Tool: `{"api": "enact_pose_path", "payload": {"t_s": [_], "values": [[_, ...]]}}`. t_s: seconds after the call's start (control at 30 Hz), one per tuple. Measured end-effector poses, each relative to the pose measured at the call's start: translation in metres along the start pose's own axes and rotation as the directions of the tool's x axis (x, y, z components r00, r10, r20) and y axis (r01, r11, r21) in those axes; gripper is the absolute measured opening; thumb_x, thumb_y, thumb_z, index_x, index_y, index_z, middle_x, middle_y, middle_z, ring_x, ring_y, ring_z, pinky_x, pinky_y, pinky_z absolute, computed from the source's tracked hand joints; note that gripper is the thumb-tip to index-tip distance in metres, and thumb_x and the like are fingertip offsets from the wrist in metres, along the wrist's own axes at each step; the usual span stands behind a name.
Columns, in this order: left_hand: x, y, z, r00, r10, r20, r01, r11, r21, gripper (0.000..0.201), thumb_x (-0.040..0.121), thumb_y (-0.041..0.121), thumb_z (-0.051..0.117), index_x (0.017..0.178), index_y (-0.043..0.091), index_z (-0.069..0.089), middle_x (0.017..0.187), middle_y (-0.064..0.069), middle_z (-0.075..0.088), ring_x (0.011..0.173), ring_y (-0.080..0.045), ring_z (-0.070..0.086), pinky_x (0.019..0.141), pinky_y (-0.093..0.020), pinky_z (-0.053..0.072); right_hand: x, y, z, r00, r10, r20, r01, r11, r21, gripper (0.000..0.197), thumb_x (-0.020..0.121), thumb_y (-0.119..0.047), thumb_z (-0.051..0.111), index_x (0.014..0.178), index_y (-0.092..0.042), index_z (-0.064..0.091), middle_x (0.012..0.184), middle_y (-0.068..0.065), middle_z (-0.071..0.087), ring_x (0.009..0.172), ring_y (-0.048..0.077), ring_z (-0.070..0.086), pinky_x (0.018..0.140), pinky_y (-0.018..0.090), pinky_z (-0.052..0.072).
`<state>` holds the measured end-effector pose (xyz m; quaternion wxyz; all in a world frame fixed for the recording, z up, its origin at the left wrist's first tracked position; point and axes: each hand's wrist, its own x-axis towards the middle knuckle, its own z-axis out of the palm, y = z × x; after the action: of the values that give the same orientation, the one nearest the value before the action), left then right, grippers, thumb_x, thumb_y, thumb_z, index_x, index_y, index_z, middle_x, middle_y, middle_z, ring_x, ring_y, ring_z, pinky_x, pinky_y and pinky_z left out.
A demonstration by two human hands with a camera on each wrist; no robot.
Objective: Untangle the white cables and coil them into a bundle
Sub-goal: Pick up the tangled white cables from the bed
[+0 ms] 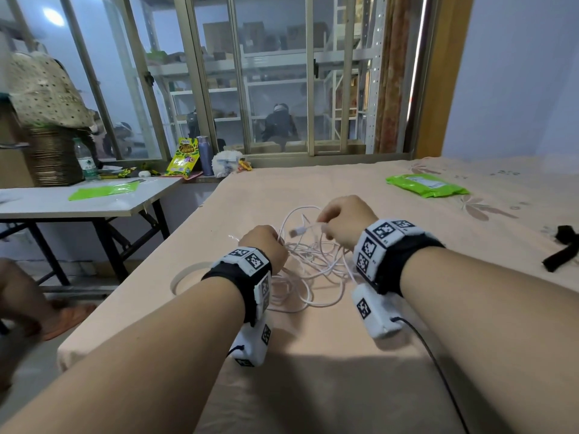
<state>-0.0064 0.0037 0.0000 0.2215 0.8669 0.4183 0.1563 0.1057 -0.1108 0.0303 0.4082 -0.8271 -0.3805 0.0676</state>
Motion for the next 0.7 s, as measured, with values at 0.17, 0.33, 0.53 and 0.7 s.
{"api": "enact_pose_path", "payload": {"t_s": [0.17, 0.33, 0.53, 0.7], "values": [[0.003, 0.001, 0.002, 0.979, -0.108, -0.173, 0.088, 0.989, -0.119, 0.045, 0.073, 0.018, 0.072, 0.107, 0.016, 0.043, 0.115, -0.010, 0.053, 0.108, -0.033, 0.052, 0.087, -0.042, 0.048, 0.005, 0.005, -0.008, 0.995, 0.068, -0.072, -0.055, 0.985, 0.164, 0.026, 0.077, -0.002, 0.071, 0.060, -0.022, 0.070, 0.067, 0.004, 0.068, 0.070, 0.025, 0.063, 0.056, 0.027, 0.045], [-0.003, 0.008, -0.002, 0.962, 0.076, -0.261, -0.101, 0.991, -0.085, 0.029, 0.074, 0.016, 0.067, 0.097, 0.022, 0.051, 0.108, -0.003, 0.052, 0.104, -0.026, 0.048, 0.077, -0.031, 0.039, 0.004, 0.011, -0.007, 0.988, 0.131, -0.079, -0.103, 0.954, 0.283, 0.018, 0.078, 0.005, 0.068, 0.069, -0.010, 0.072, 0.062, 0.012, 0.070, 0.059, 0.025, 0.064, 0.059, 0.035, 0.055], [-0.019, 0.031, 0.015, 0.933, 0.304, 0.194, -0.227, 0.913, -0.338, 0.036, 0.076, 0.046, 0.076, 0.100, 0.020, 0.068, 0.095, 0.001, 0.072, 0.089, -0.016, 0.068, 0.084, -0.031, 0.053, 0.004, 0.002, -0.015, 0.971, 0.231, -0.062, -0.149, 0.787, 0.599, 0.017, 0.084, 0.011, 0.060, 0.074, -0.003, 0.060, 0.072, 0.017, 0.063, 0.066, 0.029, 0.068, 0.068, 0.042, 0.061], [-0.018, 0.042, 0.023, 0.922, 0.302, 0.242, -0.208, 0.914, -0.349, 0.006, 0.083, 0.019, 0.073, 0.086, 0.018, 0.068, 0.075, -0.002, 0.072, 0.068, -0.015, 0.069, 0.068, -0.024, 0.058, -0.001, 0.005, -0.009, 0.973, 0.221, -0.069, -0.149, 0.824, 0.546, 0.015, 0.080, 0.003, 0.067, 0.071, -0.009, 0.064, 0.075, 0.013, 0.070, 0.059, 0.024, 0.070, 0.058, 0.032, 0.057]]}}
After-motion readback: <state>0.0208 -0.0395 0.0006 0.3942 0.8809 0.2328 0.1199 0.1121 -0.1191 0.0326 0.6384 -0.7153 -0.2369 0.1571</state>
